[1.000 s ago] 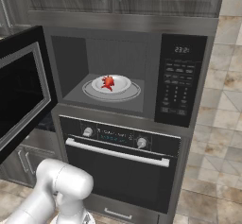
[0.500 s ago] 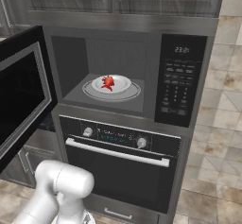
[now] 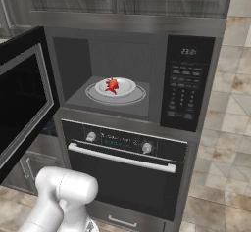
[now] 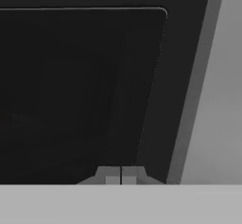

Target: Transport the fish from the fridge to the microwave and turn on the microwave.

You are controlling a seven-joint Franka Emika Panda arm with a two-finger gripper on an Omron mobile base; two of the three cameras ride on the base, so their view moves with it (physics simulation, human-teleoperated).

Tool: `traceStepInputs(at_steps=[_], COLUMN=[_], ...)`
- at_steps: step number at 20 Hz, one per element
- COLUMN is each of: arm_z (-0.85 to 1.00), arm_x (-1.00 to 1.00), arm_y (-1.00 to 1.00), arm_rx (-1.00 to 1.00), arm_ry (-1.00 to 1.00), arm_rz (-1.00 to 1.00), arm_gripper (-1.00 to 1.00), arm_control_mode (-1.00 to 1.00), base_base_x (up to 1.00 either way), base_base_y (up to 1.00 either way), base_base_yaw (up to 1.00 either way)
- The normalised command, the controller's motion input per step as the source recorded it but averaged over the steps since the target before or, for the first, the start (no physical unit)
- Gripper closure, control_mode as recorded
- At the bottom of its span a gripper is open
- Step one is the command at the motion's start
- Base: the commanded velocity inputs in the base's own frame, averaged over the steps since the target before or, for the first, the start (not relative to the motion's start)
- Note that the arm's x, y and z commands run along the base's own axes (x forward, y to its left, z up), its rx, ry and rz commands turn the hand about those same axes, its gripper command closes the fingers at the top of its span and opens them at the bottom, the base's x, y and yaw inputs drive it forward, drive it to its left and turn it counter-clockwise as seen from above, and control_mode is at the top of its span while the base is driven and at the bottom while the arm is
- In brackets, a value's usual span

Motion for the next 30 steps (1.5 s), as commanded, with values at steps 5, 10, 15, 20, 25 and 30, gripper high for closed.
traceStepInputs(at_steps=[5, 10, 15, 20, 25, 30], arm_z=[0.0, 0.0, 0.0, 0.0, 0.0, 0.0], arm_x=[0.18, 0.16, 0.16, 0.17, 0.19, 0.2], arm_y=[-0.24, -0.29, -0.29, -0.31, -0.37, -0.37], arm_rx=[0.0, 0.0, 0.0, 0.0, 0.0, 0.0], arm_ry=[0.0, 0.0, 0.0, 0.0, 0.0, 0.0], arm_rz=[0.0, 0.01, 0.0, 0.0, 0.01, 0.02], arm_gripper=[1.0, 1.0, 1.0, 1.0, 1.0, 1.0], arm_control_mode=[-1.0, -1.0, -1.0, -1.0, -1.0, -1.0], base_base_x=[0.0, 0.0, 0.0, 0.0, 0.0, 0.0], base_base_y=[0.0, 0.0, 0.0, 0.0, 0.0, 0.0], base_base_yaw=[0.0, 0.0, 0.0, 0.0, 0.0, 0.0])
